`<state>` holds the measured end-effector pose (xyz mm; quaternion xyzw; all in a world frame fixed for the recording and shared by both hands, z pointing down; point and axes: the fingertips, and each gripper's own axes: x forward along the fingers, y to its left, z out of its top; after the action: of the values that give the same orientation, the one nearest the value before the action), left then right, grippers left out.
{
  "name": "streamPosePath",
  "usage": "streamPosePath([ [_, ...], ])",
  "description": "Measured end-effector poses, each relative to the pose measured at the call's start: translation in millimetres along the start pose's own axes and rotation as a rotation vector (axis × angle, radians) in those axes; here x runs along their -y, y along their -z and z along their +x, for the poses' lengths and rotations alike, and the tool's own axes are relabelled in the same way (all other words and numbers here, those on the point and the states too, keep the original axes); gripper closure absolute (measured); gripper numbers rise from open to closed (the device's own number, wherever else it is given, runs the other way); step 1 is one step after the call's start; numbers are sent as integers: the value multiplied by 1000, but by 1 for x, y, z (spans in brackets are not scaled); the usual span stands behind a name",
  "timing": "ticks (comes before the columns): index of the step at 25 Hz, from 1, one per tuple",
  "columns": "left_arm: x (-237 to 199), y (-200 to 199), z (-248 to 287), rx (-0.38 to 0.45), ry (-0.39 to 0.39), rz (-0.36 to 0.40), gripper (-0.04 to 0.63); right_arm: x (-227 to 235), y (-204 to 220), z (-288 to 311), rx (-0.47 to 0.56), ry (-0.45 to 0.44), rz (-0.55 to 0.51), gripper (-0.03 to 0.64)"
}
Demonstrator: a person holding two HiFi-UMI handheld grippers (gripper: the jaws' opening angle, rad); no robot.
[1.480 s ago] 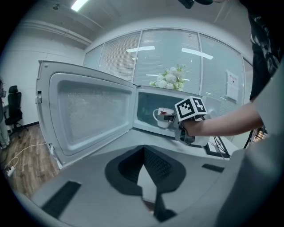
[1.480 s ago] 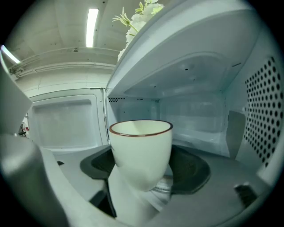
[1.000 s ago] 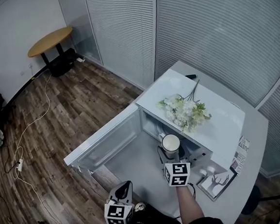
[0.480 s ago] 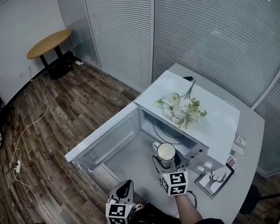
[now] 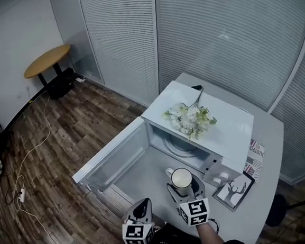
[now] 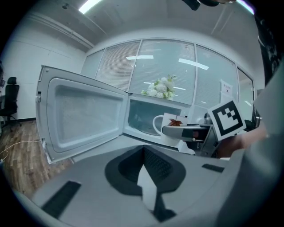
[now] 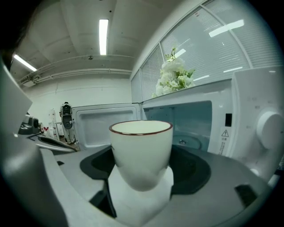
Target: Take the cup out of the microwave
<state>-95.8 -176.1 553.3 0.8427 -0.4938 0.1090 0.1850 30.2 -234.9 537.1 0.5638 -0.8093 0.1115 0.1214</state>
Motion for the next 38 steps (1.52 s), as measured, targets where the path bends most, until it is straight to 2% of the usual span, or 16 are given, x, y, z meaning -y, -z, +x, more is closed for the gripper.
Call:
streamPosePath([
  [19,40,-5,8,33,101,31,591,8,14,-78,14,106,58,235],
  [27,46,-9,11,65,90,42,591,12,20,-100,2,136,26,233],
  [38,55,-8,9,69,90,47,591,18,24,-113,9,158,52,234],
])
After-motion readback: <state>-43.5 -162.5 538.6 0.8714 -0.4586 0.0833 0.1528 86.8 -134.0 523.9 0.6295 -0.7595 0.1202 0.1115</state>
